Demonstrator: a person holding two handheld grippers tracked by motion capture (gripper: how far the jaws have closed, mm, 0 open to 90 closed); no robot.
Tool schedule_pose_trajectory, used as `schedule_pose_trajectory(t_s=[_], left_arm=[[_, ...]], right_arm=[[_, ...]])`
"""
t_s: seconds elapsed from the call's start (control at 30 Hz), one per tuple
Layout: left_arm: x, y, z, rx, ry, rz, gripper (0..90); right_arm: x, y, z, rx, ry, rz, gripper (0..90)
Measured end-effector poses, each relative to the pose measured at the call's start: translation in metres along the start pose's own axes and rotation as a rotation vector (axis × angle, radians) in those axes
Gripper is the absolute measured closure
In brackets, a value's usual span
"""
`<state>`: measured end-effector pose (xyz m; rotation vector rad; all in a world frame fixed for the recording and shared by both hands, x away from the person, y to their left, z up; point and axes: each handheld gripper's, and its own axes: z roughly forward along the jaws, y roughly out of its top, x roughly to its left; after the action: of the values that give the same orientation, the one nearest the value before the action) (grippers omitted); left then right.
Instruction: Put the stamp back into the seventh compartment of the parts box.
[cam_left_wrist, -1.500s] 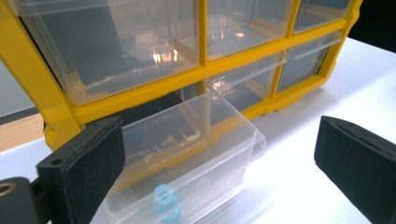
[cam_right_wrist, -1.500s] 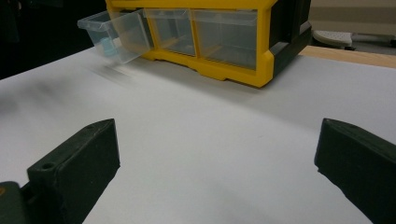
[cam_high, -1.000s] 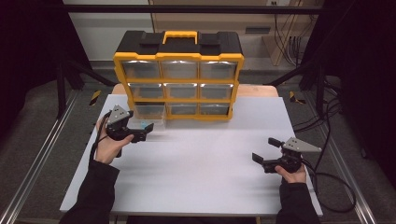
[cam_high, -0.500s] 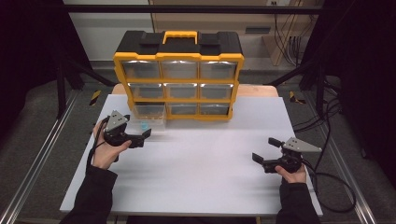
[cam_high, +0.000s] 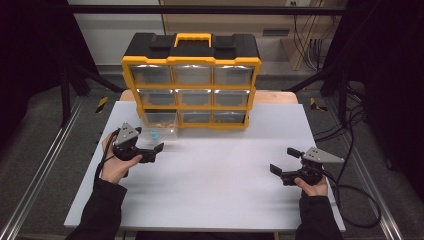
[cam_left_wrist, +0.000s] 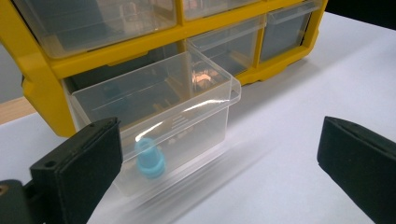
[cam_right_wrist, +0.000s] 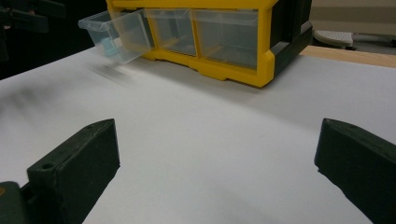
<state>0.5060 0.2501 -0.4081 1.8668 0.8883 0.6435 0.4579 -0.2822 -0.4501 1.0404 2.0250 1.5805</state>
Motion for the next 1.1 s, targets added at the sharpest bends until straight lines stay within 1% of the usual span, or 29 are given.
schedule_pose_trajectory(t_s=[0.1, 0.23, 0.3, 0.43, 0.67, 0.8, 1.1], left_arm=[[-0.001, -0.002, 0.000, 0.001, -0.004, 0.004, 0.0], [-0.001, -0.005, -0.001, 0.008, -0.005, 0.002, 0.0], [-0.001, -0.006, -0.001, 0.008, -0.013, -0.002, 0.0], [0.000, -0.008, -0.001, 0.008, -0.012, -0.004, 0.0], [-0.002, -0.012, -0.001, 0.020, -0.018, -0.001, 0.0], [-0.002, -0.014, 0.000, 0.030, -0.016, 0.003, 0.0], [0.000, -0.018, 0.004, 0.045, -0.012, -0.005, 0.2]], right_arm=[[0.000, 0.000, 0.000, 0.000, -0.002, 0.000, 0.6], [0.000, 0.000, 0.000, 0.000, 0.000, 0.002, 0.6], [0.000, 0.000, 0.000, -0.001, -0.001, 0.001, 0.6], [0.000, 0.000, 0.000, -0.001, -0.002, 0.004, 0.6], [0.000, 0.000, 0.001, -0.001, -0.003, 0.001, 0.6], [0.000, 0.000, 0.000, -0.001, -0.001, 0.006, 0.6], [0.000, 0.000, 0.001, 0.002, 0.001, 0.000, 0.6]])
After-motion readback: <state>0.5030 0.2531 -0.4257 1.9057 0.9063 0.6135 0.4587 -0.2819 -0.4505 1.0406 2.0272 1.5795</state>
